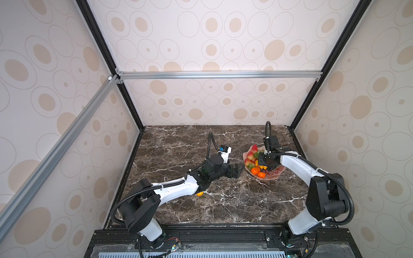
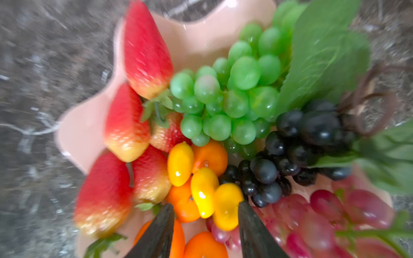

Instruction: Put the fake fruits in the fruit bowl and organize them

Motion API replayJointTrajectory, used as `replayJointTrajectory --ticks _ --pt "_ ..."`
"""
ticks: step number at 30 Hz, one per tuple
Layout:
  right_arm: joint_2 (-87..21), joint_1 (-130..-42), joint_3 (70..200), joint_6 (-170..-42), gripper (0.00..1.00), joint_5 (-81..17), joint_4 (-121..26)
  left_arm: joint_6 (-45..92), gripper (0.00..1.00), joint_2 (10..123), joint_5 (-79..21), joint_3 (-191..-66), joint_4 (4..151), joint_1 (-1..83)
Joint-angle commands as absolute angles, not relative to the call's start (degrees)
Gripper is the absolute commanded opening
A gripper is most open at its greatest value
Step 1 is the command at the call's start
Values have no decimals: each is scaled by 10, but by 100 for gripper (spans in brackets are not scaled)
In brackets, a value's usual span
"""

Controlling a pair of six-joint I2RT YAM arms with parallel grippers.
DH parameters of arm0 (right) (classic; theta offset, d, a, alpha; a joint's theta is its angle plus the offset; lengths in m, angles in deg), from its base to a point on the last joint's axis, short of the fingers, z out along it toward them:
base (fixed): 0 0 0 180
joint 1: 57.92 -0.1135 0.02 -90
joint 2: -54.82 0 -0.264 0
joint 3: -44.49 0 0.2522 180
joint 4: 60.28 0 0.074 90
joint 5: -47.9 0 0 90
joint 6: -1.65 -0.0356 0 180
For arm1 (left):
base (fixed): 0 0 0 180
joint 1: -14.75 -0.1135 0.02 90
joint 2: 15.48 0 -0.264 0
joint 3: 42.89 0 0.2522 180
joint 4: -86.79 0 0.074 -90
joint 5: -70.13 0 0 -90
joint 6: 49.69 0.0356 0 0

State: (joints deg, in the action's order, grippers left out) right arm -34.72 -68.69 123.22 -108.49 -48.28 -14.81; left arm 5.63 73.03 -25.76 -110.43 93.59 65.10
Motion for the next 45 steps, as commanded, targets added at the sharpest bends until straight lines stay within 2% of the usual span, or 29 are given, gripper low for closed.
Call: replayJointTrajectory --ticks 1,5,11,18,26,33,40,45 --pt "-298 -702 1212 -1091 51 -468 -151 74 99 686 -225 -1097 906 648" --pt "-265 -737 1200 -1097 51 -469 -150 69 99 633 -215 -1059 882 628" --pt "-255 -852 1199 -1117 50 -466 -161 55 99 527 -200 -988 827 579" --pt "-334 -996 1246 -1134 48 -455 -190 38 99 398 -201 -927 740 495" --pt "-434 -1106 1300 -1161 47 -436 -206 26 99 281 -237 -889 650 386" --pt "-516 -1141 1362 -1211 50 -442 -198 21 99 228 -243 -887 591 308" --pt "-592 -1157 1446 -1191 52 -441 -153 16 99 204 -288 -875 581 236" --pt "-632 -1159 1486 -1165 52 -430 -126 16 99 200 -306 -869 584 217"
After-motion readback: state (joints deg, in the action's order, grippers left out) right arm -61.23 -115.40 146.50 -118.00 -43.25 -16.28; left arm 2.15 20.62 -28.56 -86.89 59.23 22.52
